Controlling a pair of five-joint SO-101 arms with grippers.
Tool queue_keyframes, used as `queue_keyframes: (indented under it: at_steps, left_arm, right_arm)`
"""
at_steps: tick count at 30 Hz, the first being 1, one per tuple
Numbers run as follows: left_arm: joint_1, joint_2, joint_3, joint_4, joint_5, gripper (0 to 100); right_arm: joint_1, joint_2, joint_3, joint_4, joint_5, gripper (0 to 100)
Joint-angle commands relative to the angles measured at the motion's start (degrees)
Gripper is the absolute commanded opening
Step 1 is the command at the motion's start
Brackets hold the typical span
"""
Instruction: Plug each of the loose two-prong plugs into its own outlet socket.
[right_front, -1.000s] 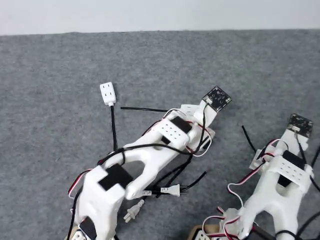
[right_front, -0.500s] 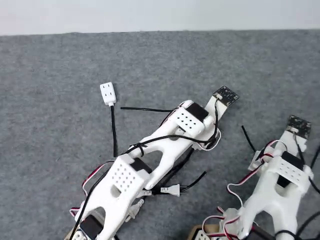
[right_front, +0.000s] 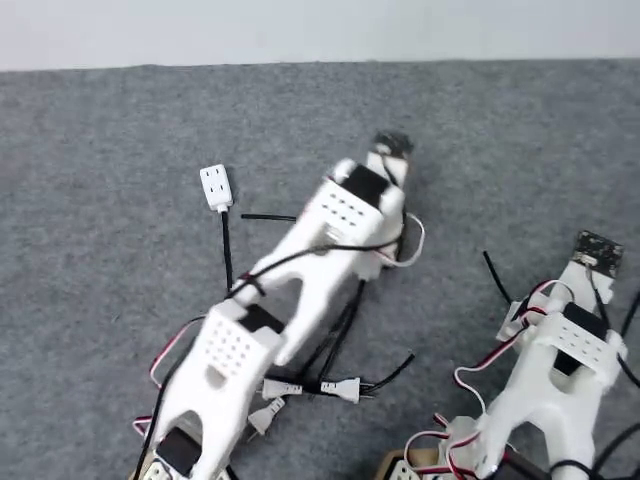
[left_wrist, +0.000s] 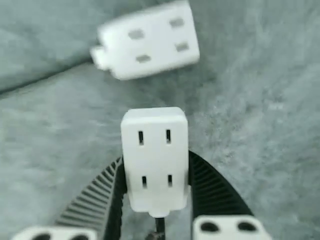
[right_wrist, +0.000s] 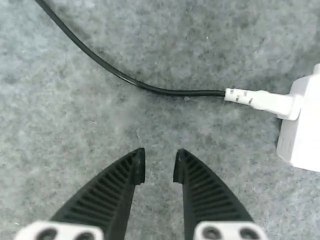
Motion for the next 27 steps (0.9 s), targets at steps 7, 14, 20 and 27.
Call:
queue_keyframes:
  at_steps: [7, 14, 20, 27]
  left_arm:
    - [-7.6, -25.1, 17.3, 0.5, -0.8, 1]
    - [-12.7, -40.4, 47.7, -13.5, -4.5, 1]
    - [-16.6, -53.1, 75.8, -31.5, -6.6, 1]
    - [-18.2, -49.2, 85.4, -41.1, -7.1, 1]
  right_arm:
    - [-0.7, -1.9, -0.2, -1.2, -0.1, 10.7]
    - [-0.7, -1.9, -0.2, -1.2, -0.1, 10.7]
    - [-0.8, -1.9, -0.2, -1.2, -0.1, 10.7]
    - [-2.0, -1.9, -0.1, -1.0, -0.1, 10.7]
